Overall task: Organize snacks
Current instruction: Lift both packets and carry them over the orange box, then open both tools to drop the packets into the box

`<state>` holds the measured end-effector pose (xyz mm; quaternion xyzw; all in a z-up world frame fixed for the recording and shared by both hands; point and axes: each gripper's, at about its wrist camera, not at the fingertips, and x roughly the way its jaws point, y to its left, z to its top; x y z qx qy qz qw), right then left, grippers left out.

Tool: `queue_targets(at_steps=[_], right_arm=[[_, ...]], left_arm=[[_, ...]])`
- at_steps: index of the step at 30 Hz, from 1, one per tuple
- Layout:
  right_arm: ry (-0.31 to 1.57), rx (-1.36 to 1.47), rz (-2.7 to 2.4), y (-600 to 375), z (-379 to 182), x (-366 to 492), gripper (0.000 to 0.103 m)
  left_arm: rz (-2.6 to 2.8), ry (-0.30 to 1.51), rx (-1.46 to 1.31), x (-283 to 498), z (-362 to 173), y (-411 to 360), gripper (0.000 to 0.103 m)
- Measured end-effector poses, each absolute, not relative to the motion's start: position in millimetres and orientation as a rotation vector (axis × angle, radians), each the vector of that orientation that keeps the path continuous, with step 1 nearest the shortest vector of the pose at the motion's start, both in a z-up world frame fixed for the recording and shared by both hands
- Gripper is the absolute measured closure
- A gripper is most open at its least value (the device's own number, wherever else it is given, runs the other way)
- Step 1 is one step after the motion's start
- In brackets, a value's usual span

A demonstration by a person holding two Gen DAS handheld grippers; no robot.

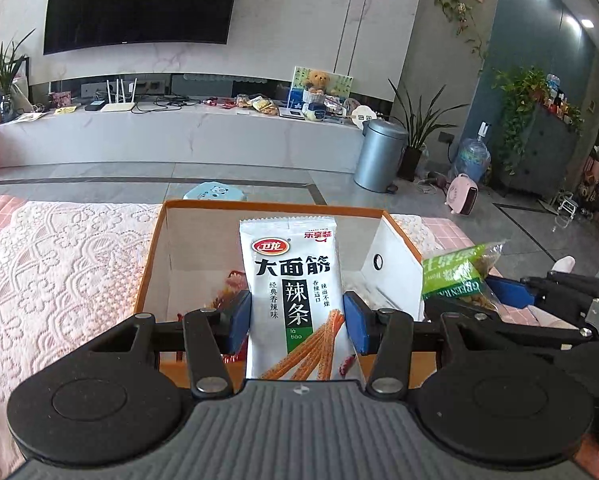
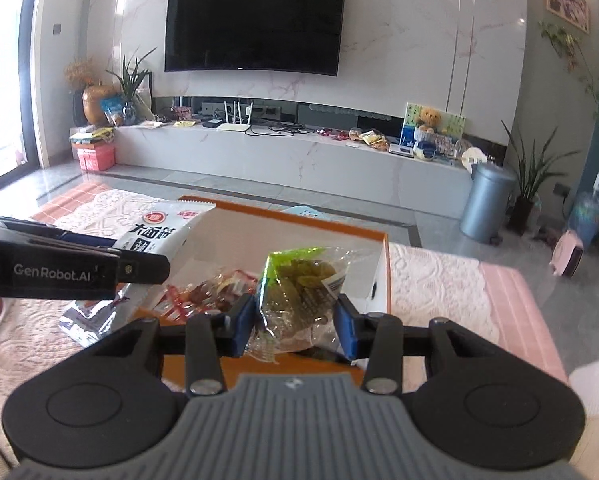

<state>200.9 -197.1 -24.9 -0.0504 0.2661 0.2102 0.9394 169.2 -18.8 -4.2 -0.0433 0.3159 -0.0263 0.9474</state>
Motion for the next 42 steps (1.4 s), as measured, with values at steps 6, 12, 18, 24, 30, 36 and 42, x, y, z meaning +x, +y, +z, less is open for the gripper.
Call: queue_targets(at_steps=[6,12,18,24,30,36,42], right_arm=[[0.596,-0.129,0.418,-190.4,-35.0,241.4,0.062],[0.668,-0.174,0.426,-175.1,-57.6,275.4,0.062],[0.732,-0.234,0.427,-162.7,-81.3,301.3,0.062],[0.796,-0.29,0.43,-150.0,-98.5,318.8,0.061],[0.855,-0.288,0.442,-146.2,-106.7,327.8,0.061],[0.886,-0.296,0.435,-139.2,-106.6,334.5,0.061],[0.892,-0.309,0.43,-138.8,-94.6,332.2,0.044]], left_arm=[[-0.041,0.682,-0.071,194.8,-16.1,-18.9,0.047],[-0.03,0.756,-0.057,219.1,-38.1,-18.4,0.047],[-0.011,0.824,-0.033,236.4,-58.1,-16.6,0.047],[0.011,0.877,0.015,250.2,-70.5,-18.1,0.048],[0.017,0.916,0.067,254.1,-81.2,-18.3,0.047],[0.036,0.918,0.076,254.2,-77.7,-19.4,0.046],[0.033,0.891,0.062,248.5,-64.0,-15.3,0.035]])
